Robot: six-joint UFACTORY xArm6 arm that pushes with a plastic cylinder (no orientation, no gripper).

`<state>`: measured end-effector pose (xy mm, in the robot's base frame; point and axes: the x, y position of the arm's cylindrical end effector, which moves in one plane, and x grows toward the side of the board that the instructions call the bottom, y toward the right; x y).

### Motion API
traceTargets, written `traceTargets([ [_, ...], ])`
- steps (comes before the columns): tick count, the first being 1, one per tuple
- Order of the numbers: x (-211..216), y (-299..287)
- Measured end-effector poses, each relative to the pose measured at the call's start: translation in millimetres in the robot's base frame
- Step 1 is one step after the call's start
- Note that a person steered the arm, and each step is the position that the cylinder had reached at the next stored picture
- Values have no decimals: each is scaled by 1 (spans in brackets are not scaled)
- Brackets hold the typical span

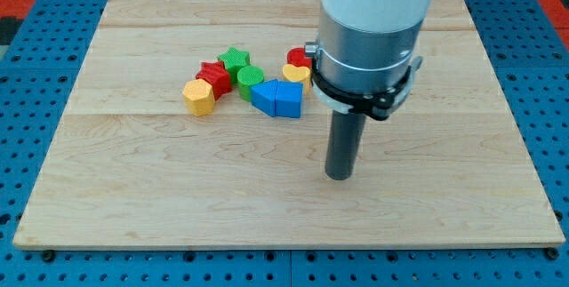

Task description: Move the blue cube into the blue triangle

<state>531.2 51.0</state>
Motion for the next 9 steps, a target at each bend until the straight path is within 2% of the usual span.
traceTargets([
  [1,-20,-20],
  [3,-35,0],
  [4,-56,0],
  [7,-64,-6],
  [9,-78,-36],
])
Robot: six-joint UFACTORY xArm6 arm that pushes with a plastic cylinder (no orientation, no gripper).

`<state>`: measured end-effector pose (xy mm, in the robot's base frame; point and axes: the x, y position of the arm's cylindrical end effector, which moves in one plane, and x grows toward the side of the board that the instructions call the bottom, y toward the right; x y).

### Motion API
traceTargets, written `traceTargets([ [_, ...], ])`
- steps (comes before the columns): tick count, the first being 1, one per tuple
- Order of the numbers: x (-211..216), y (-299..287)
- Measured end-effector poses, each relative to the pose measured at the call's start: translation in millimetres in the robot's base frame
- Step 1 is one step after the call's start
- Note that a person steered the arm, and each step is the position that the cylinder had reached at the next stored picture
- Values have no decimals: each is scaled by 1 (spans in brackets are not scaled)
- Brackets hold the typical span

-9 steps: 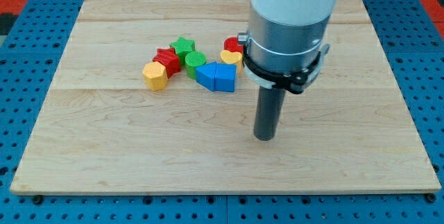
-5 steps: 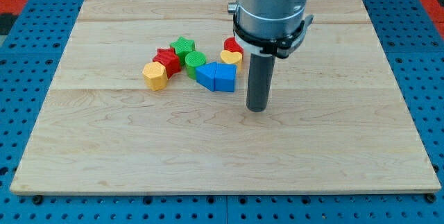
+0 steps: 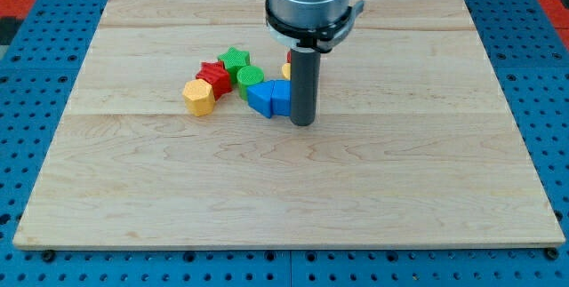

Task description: Move the blue cube into the blue triangle

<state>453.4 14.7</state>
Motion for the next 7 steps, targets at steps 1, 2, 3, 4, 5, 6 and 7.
traceTargets([
  [1,-1,-2],
  [2,6,-2],
  [3,9,-9],
  [4,13,-20],
  [5,14,-55],
  [6,18,-100],
  [7,2,-109],
])
